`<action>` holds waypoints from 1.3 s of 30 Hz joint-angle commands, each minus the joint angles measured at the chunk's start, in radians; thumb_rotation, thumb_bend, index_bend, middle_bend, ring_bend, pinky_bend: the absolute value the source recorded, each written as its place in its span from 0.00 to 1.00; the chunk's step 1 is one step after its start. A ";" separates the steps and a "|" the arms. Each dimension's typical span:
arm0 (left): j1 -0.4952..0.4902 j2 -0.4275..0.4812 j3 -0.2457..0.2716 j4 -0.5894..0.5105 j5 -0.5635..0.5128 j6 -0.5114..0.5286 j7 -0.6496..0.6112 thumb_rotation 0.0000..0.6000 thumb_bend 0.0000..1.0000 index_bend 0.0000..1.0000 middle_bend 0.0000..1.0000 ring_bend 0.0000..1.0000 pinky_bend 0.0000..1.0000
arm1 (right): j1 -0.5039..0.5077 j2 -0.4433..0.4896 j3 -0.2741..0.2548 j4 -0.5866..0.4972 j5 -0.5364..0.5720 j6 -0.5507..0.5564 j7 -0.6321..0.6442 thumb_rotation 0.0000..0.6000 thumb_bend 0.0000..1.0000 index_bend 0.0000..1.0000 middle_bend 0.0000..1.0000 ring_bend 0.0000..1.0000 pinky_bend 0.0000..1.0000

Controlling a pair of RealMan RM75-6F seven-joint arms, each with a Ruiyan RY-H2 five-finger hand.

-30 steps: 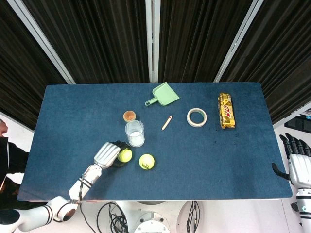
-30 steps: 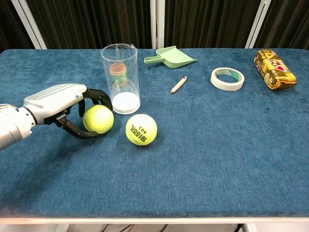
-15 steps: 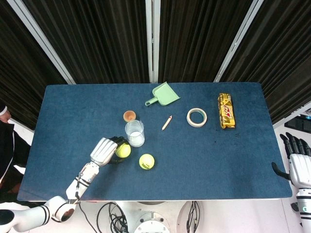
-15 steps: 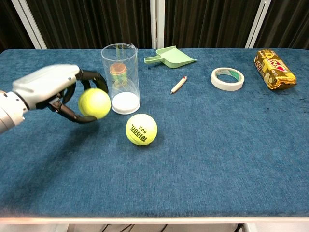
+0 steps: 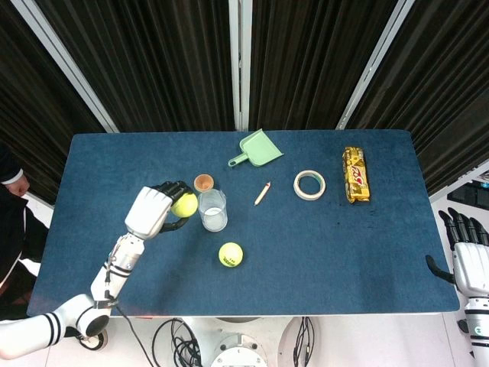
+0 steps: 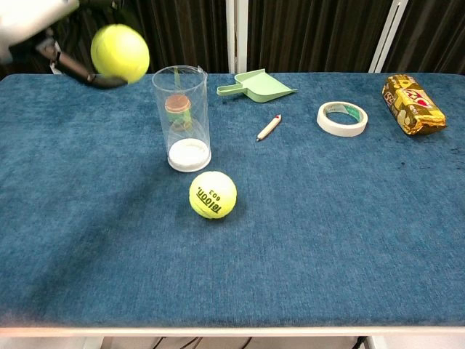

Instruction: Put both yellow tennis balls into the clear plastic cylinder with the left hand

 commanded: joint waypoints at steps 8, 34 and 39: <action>-0.081 -0.037 -0.045 -0.003 -0.062 -0.068 -0.001 1.00 0.35 0.48 0.47 0.48 0.72 | 0.001 0.000 -0.001 0.000 0.007 -0.008 -0.003 1.00 0.24 0.00 0.00 0.00 0.00; -0.136 -0.067 -0.027 0.008 -0.111 -0.104 -0.006 1.00 0.25 0.11 0.14 0.12 0.32 | 0.005 0.003 0.003 0.010 0.023 -0.024 0.009 1.00 0.24 0.00 0.00 0.00 0.00; -0.127 -0.054 -0.014 -0.021 -0.106 -0.090 -0.006 1.00 0.25 0.11 0.14 0.12 0.32 | 0.006 0.001 0.002 0.008 0.023 -0.025 0.003 1.00 0.24 0.00 0.00 0.00 0.00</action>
